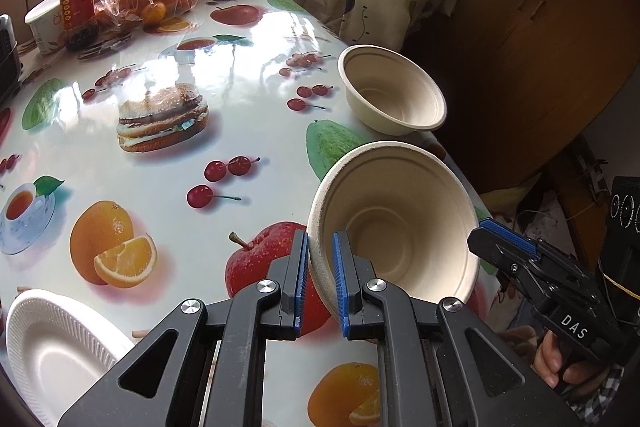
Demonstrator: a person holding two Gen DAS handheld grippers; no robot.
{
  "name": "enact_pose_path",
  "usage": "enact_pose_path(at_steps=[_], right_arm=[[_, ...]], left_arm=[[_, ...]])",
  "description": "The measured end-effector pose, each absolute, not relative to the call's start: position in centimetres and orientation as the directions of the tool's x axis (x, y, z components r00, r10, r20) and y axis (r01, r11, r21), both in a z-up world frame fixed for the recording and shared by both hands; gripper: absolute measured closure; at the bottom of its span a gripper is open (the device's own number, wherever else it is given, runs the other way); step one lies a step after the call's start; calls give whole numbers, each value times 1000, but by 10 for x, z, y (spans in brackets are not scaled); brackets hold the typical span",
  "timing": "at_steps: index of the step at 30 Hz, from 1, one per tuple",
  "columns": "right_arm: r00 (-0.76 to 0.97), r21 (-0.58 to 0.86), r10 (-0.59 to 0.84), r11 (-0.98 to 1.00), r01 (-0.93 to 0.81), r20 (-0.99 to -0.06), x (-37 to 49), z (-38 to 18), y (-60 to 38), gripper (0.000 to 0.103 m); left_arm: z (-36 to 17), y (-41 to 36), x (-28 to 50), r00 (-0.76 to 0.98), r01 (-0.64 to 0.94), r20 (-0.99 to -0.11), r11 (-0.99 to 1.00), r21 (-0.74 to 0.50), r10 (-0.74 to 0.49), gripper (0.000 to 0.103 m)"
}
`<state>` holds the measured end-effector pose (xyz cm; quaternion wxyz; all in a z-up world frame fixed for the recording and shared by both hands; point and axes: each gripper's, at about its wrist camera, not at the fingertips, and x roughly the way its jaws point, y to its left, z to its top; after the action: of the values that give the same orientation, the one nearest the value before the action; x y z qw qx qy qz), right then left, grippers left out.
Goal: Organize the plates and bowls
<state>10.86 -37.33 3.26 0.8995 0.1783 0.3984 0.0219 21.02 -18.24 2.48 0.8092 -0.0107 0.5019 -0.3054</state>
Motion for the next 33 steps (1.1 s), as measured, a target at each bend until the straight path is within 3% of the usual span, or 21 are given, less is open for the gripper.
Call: enact_pose_path(at_steps=[33], right_arm=[[677,342,183,933,108,-713,108,26,-374,77]], left_arm=[[19,-183,212,303,474,-812,818,-326,-499,90]])
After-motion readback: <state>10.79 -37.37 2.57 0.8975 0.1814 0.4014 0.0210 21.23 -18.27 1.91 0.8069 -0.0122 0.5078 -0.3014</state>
